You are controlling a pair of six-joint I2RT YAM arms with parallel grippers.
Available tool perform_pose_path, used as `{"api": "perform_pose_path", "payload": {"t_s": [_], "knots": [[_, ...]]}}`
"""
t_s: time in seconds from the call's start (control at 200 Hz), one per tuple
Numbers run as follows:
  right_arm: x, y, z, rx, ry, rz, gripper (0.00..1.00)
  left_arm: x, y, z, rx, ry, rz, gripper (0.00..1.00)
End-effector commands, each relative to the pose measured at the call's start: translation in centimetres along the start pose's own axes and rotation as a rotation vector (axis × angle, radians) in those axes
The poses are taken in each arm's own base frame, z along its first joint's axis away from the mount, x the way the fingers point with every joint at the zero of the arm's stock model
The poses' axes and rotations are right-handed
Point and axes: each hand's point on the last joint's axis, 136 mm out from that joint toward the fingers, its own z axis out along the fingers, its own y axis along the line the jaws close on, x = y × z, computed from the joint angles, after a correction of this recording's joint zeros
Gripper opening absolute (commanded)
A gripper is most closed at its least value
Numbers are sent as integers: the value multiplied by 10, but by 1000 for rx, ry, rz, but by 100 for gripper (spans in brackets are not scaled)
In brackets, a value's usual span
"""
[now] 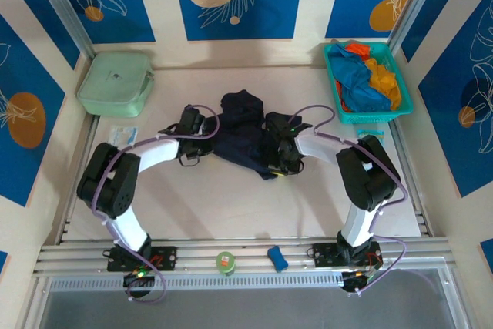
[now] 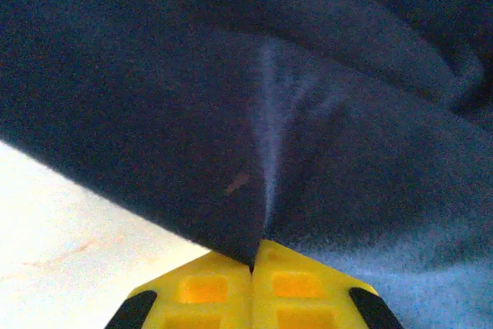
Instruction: Fold and stack the t-shirts
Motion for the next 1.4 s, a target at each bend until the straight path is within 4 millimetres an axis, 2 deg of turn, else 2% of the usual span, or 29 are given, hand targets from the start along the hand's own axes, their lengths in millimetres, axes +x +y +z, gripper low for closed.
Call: {"api": "perform_pose_path", "payload": {"t_s": [0.0,0.175,0.295,0.42,0.53,0.68,0.72,0.775,0.841,0.871,0.916,1.031,1.211,1.296,1.396], "knots": [[-22,-39,-2,121,-100,-49,0,0,2,-35,-7,-35,-7,0],[-52,-67,-43,207,-209,-122,0,21,11,-80,-29,-45,-31,0],[-75,-77,-60,216,-264,-133,0,40,17,-99,-33,-35,-62,0],[-105,-81,-76,232,-318,-149,0,51,12,-115,2,-42,-83,3],[-133,-79,-87,250,-356,-184,0,46,1,-128,27,-63,-65,4],[-166,-65,-100,226,-390,-203,0,23,-13,-134,15,-86,-8,6],[-172,-57,-103,202,-389,-205,0,18,-18,-132,14,-82,5,10],[-178,-49,-107,174,-387,-205,0,12,-22,-129,11,-80,18,22],[-179,-43,-110,164,-385,-200,0,7,-21,-122,-12,-89,23,51],[-178,-42,-110,164,-383,-197,0,5,-19,-118,-23,-94,25,59],[-175,-43,-108,159,-375,-188,0,2,-19,-111,-32,-94,35,66],[-162,-48,-99,151,-343,-172,0,-7,-38,-88,25,-79,99,71],[-133,-54,-86,114,-284,-146,0,-16,-87,-50,189,-31,231,78],[-120,-56,-82,94,-262,-133,0,-14,-101,-27,199,6,286,80],[-107,-58,-79,83,-244,-120,0,-12,-102,4,154,55,309,79]]}}
